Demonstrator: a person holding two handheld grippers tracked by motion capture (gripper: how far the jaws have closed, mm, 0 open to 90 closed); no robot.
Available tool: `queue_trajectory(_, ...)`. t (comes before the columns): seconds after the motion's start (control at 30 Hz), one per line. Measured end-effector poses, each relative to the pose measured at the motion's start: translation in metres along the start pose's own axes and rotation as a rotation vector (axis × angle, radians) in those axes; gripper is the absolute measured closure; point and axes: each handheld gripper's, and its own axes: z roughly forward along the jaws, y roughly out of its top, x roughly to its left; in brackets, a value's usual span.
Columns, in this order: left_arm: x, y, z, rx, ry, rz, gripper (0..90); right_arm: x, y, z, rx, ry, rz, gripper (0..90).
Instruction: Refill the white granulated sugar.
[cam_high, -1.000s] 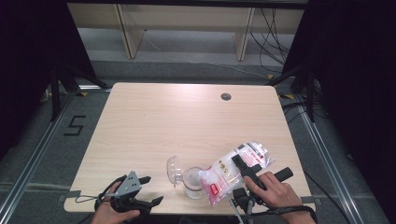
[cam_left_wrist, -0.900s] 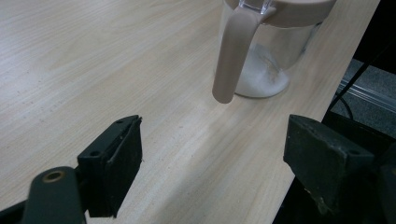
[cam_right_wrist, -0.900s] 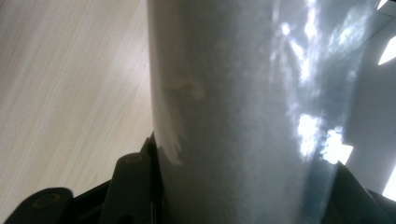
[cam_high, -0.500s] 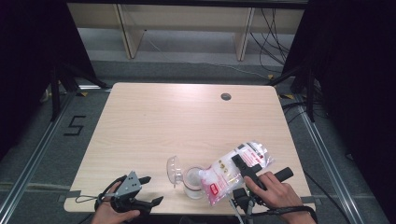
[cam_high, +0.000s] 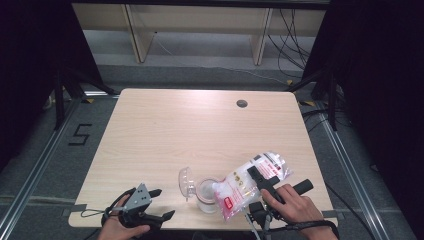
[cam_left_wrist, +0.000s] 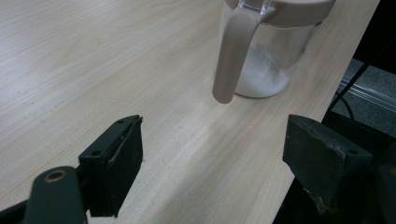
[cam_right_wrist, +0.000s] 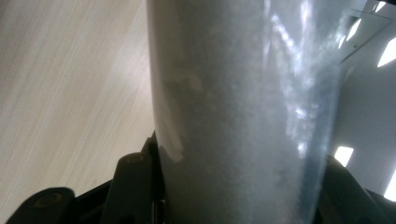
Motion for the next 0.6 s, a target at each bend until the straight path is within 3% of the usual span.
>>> queue_trajectory(0.3, 0.0017, 0.0009, -0.0014, 0.005, -0.003, 0.029, 19.5, -0.0028, 0.0004, 0.0014, -0.020, -0.006, -0.029, 55.9)
queue_trajectory(0.37, 0.0017, 0.0009, -0.0014, 0.005, -0.002, 0.029, 19.5, -0.0008, -0.0004, 0.0008, -0.012, 0.010, -0.002, 56.0)
queue_trajectory(0.47, 0.0004, 0.0006, -0.0012, 0.002, 0.001, 0.007, 19.5, -0.0010, -0.0008, 0.0007, -0.009, 0.020, -0.002, 56.1)
queue_trajectory(0.53, 0.0019, 0.0010, -0.0014, 0.005, -0.003, 0.032, 19.5, 0.0006, -0.0011, 0.0011, -0.009, 0.022, 0.020, 56.2)
queue_trajectory(0.6, 0.0017, 0.0010, -0.0013, 0.005, -0.002, 0.029, 19.5, 0.0007, -0.0014, 0.0020, -0.023, 0.009, 0.018, 56.3)
